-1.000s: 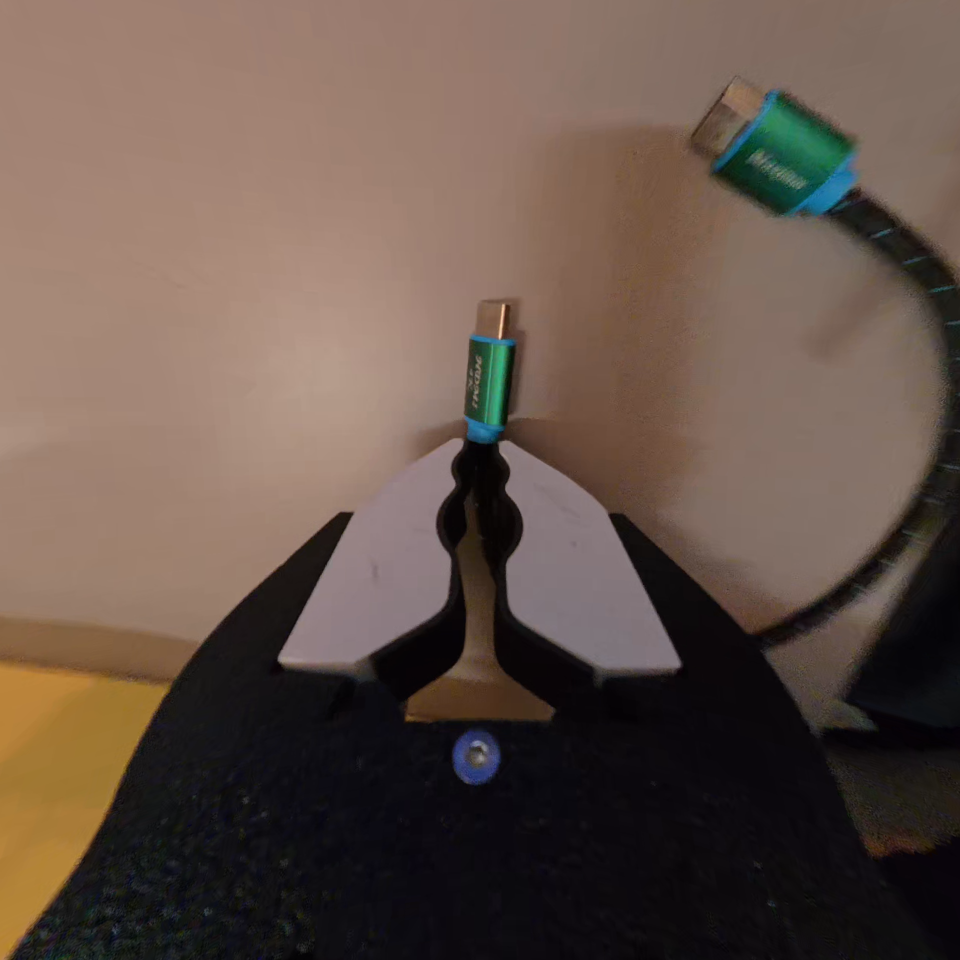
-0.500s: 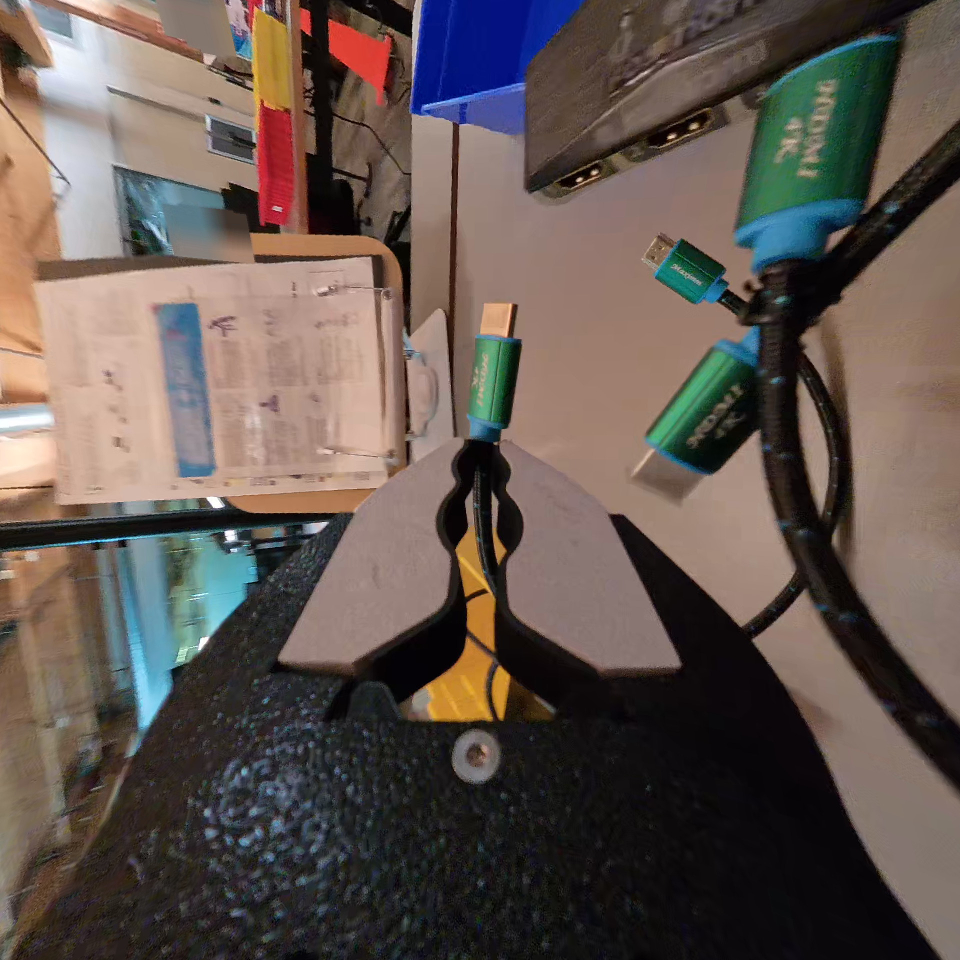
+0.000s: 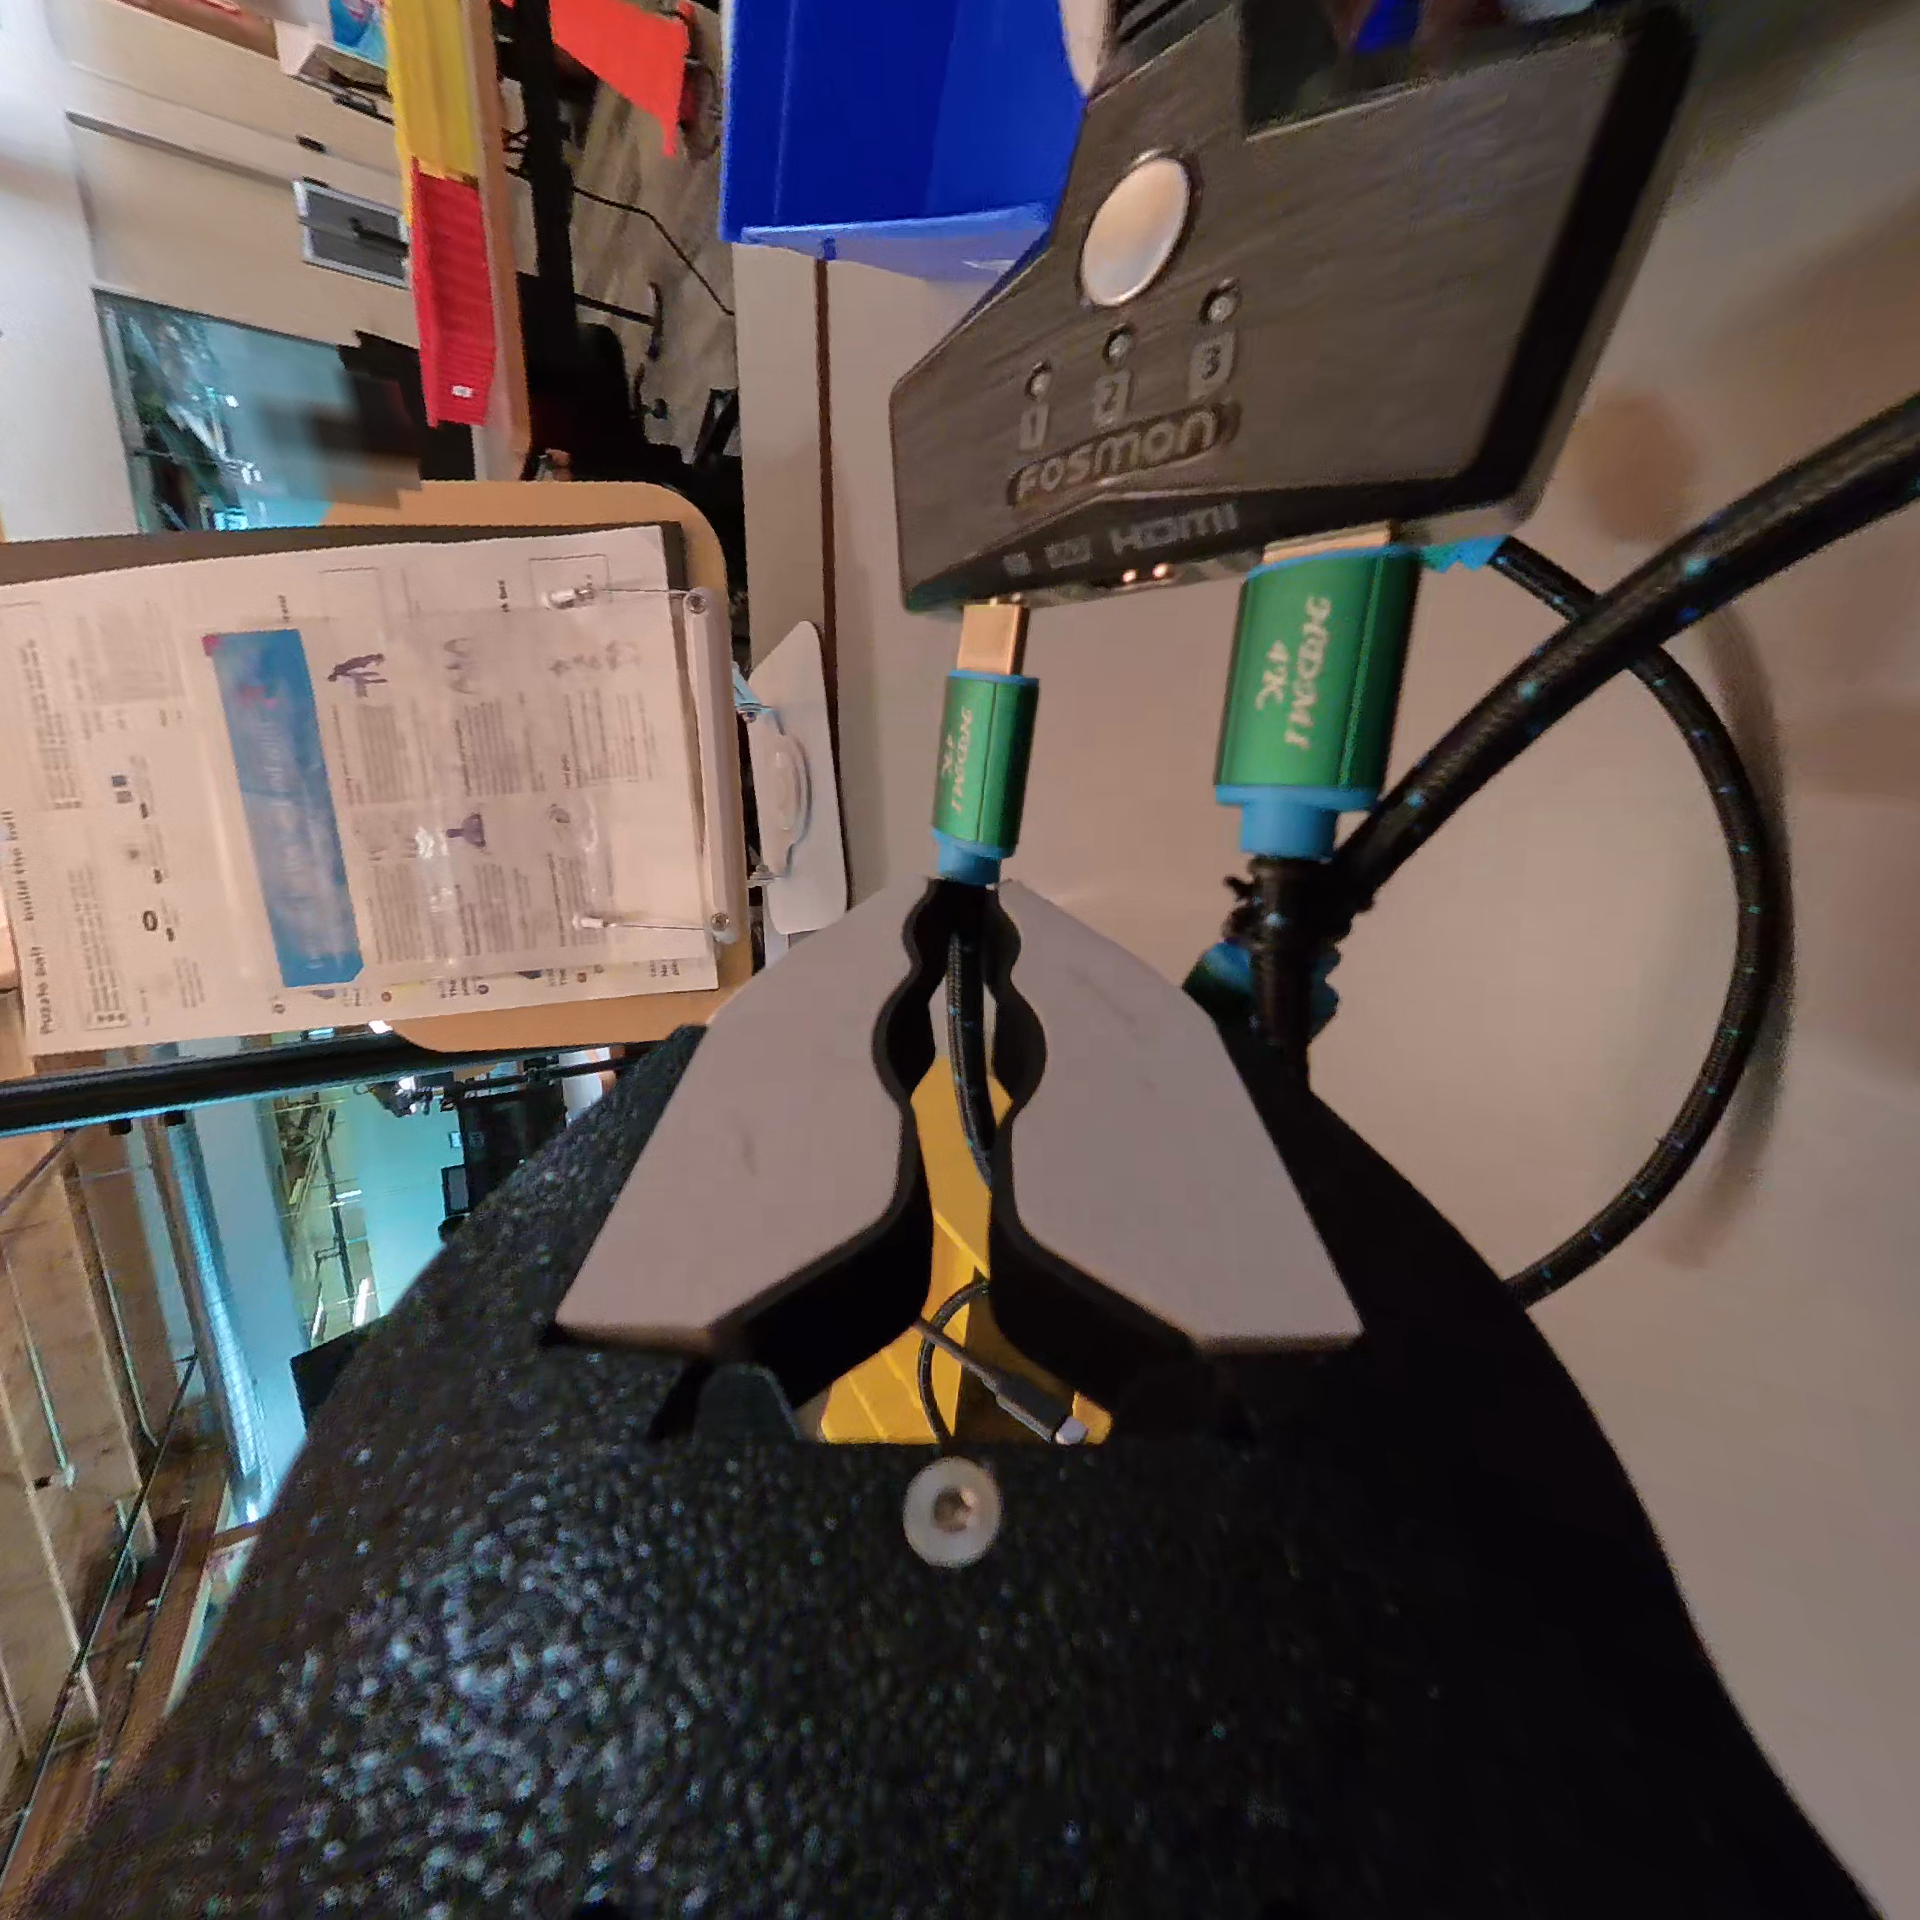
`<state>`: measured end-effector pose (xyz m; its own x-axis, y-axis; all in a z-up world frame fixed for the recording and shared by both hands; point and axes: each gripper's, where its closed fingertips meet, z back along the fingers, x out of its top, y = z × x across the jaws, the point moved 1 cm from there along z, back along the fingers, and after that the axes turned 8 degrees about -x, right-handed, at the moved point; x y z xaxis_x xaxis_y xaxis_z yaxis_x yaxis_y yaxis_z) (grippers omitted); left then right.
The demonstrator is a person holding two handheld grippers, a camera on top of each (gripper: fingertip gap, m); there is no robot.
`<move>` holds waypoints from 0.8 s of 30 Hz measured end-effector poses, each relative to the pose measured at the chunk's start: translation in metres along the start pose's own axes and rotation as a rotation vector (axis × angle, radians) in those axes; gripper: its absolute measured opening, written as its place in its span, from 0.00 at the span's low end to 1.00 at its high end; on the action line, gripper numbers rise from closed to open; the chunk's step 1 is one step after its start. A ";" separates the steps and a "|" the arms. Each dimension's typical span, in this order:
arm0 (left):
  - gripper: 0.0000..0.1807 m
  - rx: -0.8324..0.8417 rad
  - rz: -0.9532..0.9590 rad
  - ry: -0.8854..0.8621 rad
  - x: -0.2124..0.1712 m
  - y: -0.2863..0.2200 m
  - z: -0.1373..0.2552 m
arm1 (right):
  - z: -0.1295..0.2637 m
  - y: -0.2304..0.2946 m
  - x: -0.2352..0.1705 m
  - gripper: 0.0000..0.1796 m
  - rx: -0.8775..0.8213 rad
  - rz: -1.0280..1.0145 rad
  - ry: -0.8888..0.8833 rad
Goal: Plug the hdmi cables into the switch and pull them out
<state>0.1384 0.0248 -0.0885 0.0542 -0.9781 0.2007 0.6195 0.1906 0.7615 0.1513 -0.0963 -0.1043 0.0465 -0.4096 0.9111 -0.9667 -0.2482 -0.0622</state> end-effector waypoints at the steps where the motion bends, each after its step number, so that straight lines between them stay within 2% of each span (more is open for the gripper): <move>1: 0.03 -0.010 -0.007 0.014 0.000 -0.001 -0.001 | -0.001 0.000 -0.001 0.13 -0.002 0.000 0.007; 4: 0.03 0.001 -0.039 0.076 -0.003 0.000 -0.003 | -0.004 0.000 -0.001 0.13 -0.015 0.016 0.015; 11: 0.03 0.007 -0.030 0.036 -0.001 0.005 -0.001 | -0.005 -0.002 0.002 0.13 -0.028 0.005 -0.004; 18: 0.03 0.024 -0.036 0.012 -0.004 0.008 -0.001 | -0.008 -0.008 -0.001 0.13 -0.036 -0.118 -0.034; 24: 0.03 -0.034 0.094 0.025 -0.011 0.007 -0.004 | -0.011 -0.014 -0.004 0.13 -0.046 -0.227 -0.061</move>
<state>0.1453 0.0367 -0.0879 0.1327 -0.9580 0.2541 0.6366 0.2788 0.7190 0.1620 -0.0810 -0.1025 0.2778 -0.4000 0.8734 -0.9400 -0.3006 0.1613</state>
